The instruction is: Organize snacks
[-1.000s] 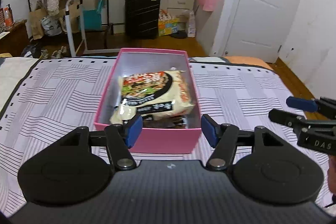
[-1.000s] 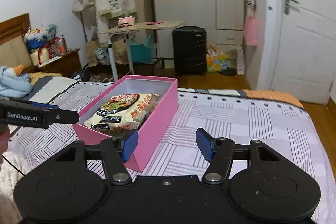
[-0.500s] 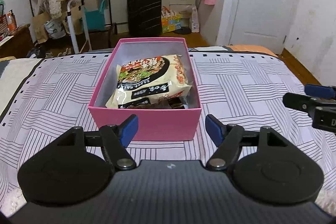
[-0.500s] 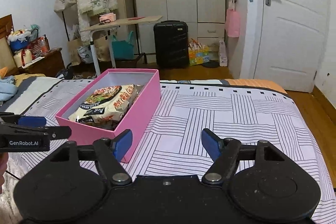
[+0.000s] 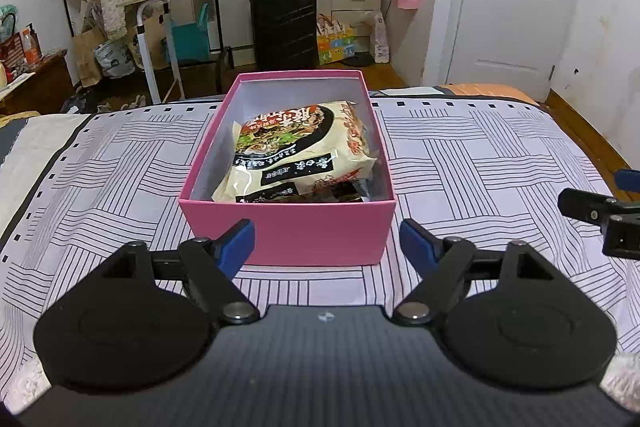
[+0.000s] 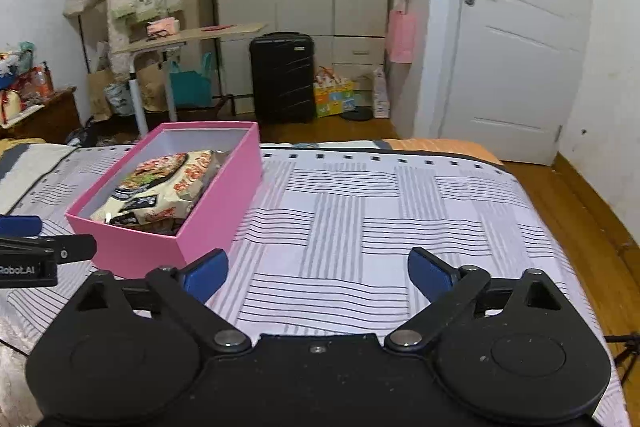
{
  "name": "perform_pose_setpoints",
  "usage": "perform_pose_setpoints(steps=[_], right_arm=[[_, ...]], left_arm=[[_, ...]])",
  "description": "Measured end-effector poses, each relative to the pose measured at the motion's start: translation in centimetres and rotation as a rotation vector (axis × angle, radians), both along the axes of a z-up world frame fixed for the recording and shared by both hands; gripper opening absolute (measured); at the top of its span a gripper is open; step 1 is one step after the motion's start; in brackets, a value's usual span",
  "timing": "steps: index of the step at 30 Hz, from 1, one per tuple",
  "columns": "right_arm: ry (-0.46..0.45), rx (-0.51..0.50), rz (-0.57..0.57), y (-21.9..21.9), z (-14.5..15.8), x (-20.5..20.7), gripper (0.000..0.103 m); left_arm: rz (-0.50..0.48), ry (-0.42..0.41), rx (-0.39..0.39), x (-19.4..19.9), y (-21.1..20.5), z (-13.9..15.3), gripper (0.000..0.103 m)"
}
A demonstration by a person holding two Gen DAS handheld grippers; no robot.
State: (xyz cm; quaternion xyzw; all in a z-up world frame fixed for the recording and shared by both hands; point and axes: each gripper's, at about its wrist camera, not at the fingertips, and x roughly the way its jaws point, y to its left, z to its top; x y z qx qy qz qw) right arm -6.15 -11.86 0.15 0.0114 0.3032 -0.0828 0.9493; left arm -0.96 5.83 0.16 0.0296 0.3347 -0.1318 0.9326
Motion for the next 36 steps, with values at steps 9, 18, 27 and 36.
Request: perform_pose_setpoints(steps=[9, 18, 27, 36], right_arm=[[0.047, 0.048, -0.003, -0.1, 1.0, -0.9, 0.102], [0.019, 0.019, 0.0, 1.1, 1.3, -1.6, 0.102], [-0.002, -0.004, -0.023, 0.9, 0.9, -1.6, 0.102], [-0.033, -0.019, -0.038, 1.3, 0.4, -1.5, 0.102]], left_arm=[[-0.036, -0.036, 0.022, -1.1, -1.3, 0.6, 0.098], [-0.025, -0.047, 0.033, -1.9, -1.5, 1.0, 0.098], [0.003, -0.029, 0.038, -1.7, -1.2, 0.7, 0.098], [0.02, -0.053, 0.046, -1.6, -1.3, 0.3, 0.098]])
